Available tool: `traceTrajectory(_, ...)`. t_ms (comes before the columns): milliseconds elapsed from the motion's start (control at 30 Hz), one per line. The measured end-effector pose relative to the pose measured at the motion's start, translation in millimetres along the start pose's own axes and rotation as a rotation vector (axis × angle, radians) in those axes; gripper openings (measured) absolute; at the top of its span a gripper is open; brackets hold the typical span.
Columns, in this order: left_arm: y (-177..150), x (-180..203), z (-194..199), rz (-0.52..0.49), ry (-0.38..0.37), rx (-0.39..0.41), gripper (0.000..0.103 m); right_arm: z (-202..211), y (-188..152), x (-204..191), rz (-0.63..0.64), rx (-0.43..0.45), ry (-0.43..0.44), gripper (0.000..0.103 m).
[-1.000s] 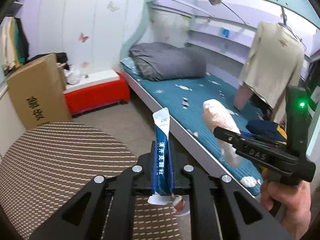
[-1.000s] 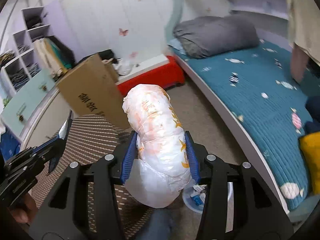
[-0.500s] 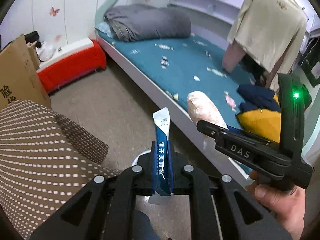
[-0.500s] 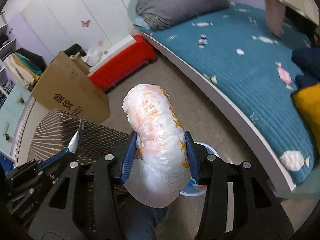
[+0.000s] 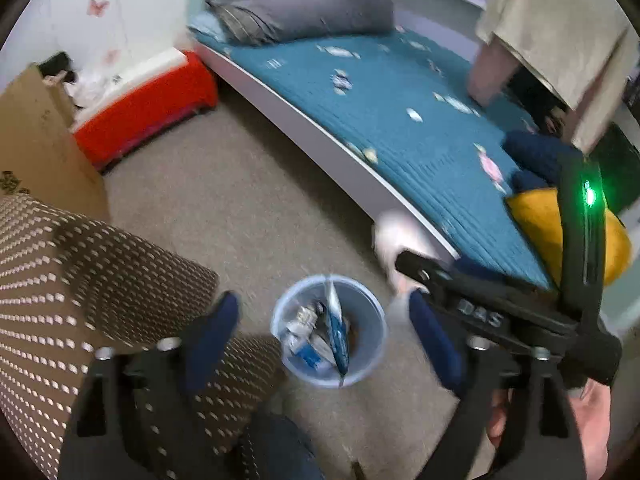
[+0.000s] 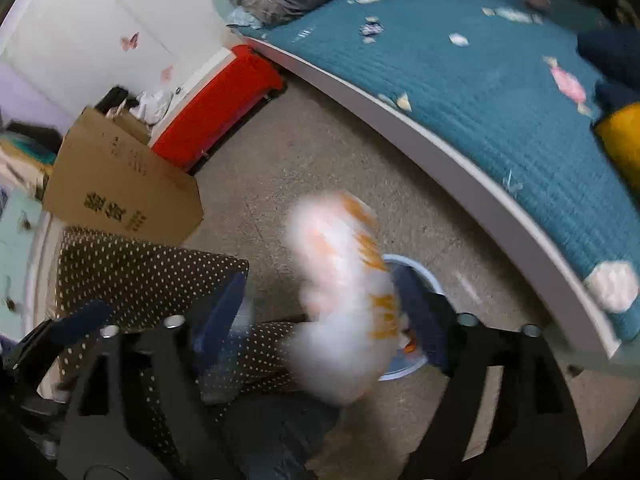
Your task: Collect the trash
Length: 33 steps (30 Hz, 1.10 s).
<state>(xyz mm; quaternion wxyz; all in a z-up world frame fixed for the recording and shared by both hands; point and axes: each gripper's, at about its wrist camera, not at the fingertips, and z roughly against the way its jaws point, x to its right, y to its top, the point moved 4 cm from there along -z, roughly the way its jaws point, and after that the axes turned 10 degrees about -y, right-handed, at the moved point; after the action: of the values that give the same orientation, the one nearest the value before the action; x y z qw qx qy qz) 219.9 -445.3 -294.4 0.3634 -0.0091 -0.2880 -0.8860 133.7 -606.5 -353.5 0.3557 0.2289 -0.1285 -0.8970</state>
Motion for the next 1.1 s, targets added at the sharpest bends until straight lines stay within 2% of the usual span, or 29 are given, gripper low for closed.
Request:
traceTrajectory(67,2,-3,1,0.027,-0.023,-0.001,0.088,-3,-2,7,-0.038,-0.015,0.025,0.096)
traceTrajectory(100,3,-5,3,0.038,-0.02,0.003,0.088,-3,-4,10,-0.051,-0.014,0.028,0.097)
traceTrajectory(333,4,-11,31,0.065,-0.017,0.071,0.091,15,-5,11,-0.055,0.013,-0.028,0.097)
traceTrajectory(533,4,-9,70,0.048,-0.028,0.145,0.092,44,-2,-9,-0.019,0.06,-0.06,0.097)
traceTrajectory(733,-2,-15,125,0.038,-0.012,0.253,0.094,91,-2,-43,0.041,0.13,-0.068,0.097)
traceTrajectory(800,-9,-20,148,0.025,0.01,0.305,0.094,111,-5,-58,0.066,0.161,-0.064,0.097)
traceTrajectory(933,-27,-31,194,-0.035,0.166,0.371,0.094,148,-15,-94,0.144,0.213,-0.044,0.097)
traceTrajectory(1100,-51,-48,252,-0.009,0.24,0.426,0.094,194,-37,-148,0.245,0.264,-0.01,0.097)
